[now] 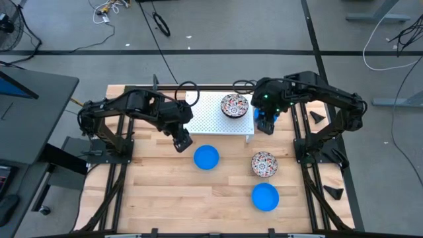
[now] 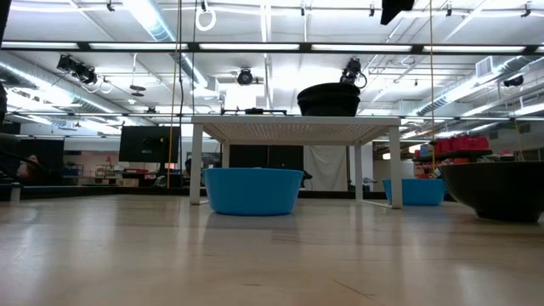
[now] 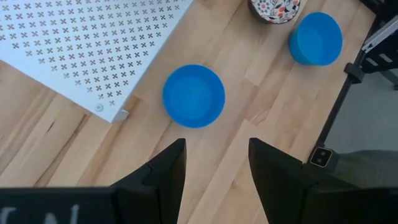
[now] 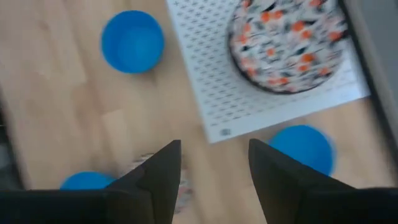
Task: Pick & Place Mini bowls
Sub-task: Stack the white patterned bowl on top of the other white patterned bowls on the shelf
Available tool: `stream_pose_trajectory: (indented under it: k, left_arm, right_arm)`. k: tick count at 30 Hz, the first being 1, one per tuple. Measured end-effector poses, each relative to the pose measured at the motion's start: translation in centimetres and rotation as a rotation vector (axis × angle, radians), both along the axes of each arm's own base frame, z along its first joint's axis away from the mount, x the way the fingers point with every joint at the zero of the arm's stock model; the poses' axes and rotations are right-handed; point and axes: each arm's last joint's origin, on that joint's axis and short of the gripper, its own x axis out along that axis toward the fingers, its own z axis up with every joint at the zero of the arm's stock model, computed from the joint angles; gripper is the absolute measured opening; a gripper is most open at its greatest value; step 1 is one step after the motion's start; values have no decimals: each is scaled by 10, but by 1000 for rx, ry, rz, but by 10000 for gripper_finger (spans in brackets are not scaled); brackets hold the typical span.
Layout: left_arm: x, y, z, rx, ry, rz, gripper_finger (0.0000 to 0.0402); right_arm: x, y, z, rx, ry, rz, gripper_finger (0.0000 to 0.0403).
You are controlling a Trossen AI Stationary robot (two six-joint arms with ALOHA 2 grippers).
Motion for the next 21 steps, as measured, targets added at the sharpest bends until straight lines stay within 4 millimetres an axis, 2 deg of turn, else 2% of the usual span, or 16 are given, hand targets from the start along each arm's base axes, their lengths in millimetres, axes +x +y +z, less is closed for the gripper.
stream_pose_trajectory:
  k: [8, 14, 21]
  left_arm:
    - [0, 0, 0, 0, 0, 0, 179]
    - [0, 0, 0, 0, 0, -1, 179]
    - [0, 0, 0, 1, 0, -1, 179]
  right_arm:
    - [-1, 5, 1, 189, -18, -36, 190]
    - [0, 12, 1, 221, -13, -61, 190]
    - [0, 25, 1, 289, 3, -177, 190]
